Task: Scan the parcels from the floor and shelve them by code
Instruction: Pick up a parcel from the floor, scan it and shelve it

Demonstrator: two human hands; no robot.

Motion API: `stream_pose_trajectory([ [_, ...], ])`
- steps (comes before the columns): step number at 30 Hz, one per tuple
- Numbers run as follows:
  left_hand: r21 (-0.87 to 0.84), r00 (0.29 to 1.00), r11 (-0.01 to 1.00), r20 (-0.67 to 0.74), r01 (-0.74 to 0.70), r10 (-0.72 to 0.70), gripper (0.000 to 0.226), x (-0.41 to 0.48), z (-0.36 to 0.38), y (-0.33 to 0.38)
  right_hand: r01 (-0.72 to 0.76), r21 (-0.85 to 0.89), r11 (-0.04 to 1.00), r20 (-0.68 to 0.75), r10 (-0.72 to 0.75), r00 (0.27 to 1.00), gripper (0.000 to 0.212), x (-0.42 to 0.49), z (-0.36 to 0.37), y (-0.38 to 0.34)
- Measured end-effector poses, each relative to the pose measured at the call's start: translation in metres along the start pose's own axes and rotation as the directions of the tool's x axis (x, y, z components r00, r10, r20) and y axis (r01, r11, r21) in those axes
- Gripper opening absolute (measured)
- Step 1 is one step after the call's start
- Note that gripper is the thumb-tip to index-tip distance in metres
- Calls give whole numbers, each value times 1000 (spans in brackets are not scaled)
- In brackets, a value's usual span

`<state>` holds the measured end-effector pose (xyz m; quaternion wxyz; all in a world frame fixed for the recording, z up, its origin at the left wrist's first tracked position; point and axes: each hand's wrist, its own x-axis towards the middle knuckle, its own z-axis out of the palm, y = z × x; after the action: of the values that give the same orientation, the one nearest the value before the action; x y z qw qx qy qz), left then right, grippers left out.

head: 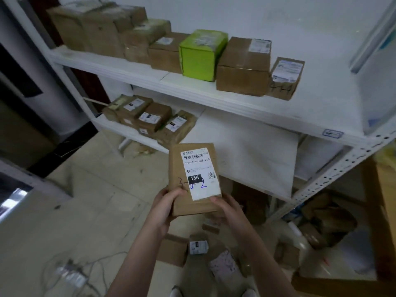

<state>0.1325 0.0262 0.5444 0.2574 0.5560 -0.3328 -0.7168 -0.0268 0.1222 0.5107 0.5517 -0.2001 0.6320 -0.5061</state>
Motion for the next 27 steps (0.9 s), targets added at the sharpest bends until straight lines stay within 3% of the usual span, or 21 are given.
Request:
stream_pose_trajectory([
  [2, 41, 1000, 999, -1, -3, 3, 71, 8, -18, 7, -29, 31, 999, -1, 29, 1000, 57, 9, 19, 8],
  [5, 88, 999, 995, -25, -38, 40, 85, 23, -46, 13, -82, 141, 987, -32, 88, 996, 37, 25, 55, 23],
  [10, 177, 999, 984, -39, -25, 33, 80, 50, -74, 13, -154, 270, 950, -118, 192, 974, 35, 55, 95, 52],
  [14, 218, 998, 976, -70, 19, -4, 103, 79, -82, 18, -193, 302, 934, -213, 263, 941, 41, 90, 99, 63],
  [17, 221, 996, 975, -89, 25, -5, 85, 107, -80, 22, -194, 321, 927, -259, 283, 923, 41, 121, 94, 62],
  [20, 221, 995, 975, -98, 36, -15, 26, 145, -73, 29, -208, 346, 915, -298, 318, 900, 39, 162, 87, 63],
  [21, 220, 994, 975, -106, 32, -8, 19, 161, -69, 30, -206, 351, 914, -315, 322, 893, 43, 178, 85, 63],
  [24, 205, 991, 978, -136, 36, -8, 29, 206, -53, 33, -193, 374, 907, -370, 337, 866, 55, 227, 77, 63],
  [27, 160, 986, 986, -167, 41, -14, 1, 246, -38, 34, -199, 352, 914, -380, 335, 862, 38, 278, 68, 61],
])
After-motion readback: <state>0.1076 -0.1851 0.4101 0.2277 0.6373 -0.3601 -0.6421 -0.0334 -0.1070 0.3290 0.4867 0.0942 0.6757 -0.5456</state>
